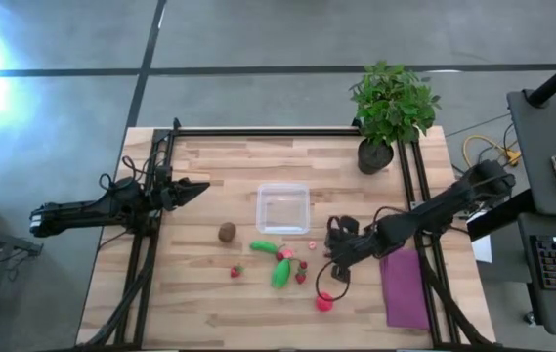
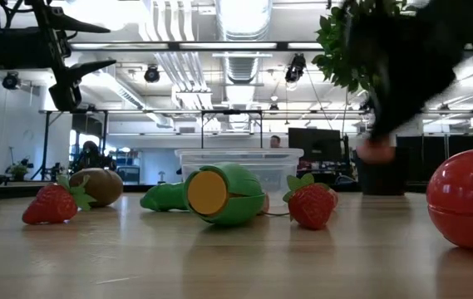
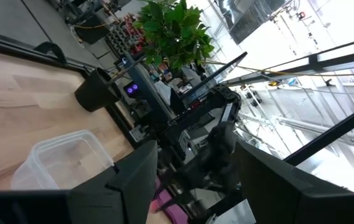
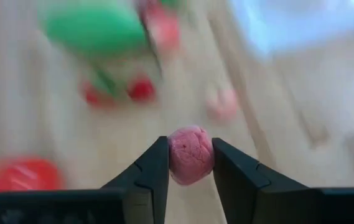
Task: Pick and placing Produce into tupperware
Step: Put the right pink peach into the transparent bin
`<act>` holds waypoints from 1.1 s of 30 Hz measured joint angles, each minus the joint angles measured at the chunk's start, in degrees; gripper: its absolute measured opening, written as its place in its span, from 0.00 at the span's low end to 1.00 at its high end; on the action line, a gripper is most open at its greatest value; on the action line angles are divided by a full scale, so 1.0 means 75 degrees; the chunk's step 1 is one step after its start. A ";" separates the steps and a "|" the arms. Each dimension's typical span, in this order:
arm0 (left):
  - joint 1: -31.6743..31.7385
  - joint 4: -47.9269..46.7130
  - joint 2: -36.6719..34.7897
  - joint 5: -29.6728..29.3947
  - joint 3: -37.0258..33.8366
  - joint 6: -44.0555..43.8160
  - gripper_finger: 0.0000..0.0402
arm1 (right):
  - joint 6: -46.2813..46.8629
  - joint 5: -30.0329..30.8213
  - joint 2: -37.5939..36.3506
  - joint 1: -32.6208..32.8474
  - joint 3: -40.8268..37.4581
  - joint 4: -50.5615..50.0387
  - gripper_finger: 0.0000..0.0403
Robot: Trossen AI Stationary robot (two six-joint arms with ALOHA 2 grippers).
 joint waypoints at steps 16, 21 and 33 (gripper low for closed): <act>0.0000 0.0000 0.0000 -0.0003 0.0000 0.0000 0.50 | -0.2981 -0.0701 0.1733 -0.2620 0.3217 -0.1352 0.25; 0.0000 -0.0002 0.0000 -0.0003 0.0000 0.0000 0.50 | -0.3521 -0.0695 0.2613 -0.2537 0.3762 -0.1914 0.25; -0.0003 0.0000 0.0000 0.0000 0.0000 0.0000 0.50 | -0.3308 -0.0637 0.2449 -0.2470 0.3617 -0.1937 0.37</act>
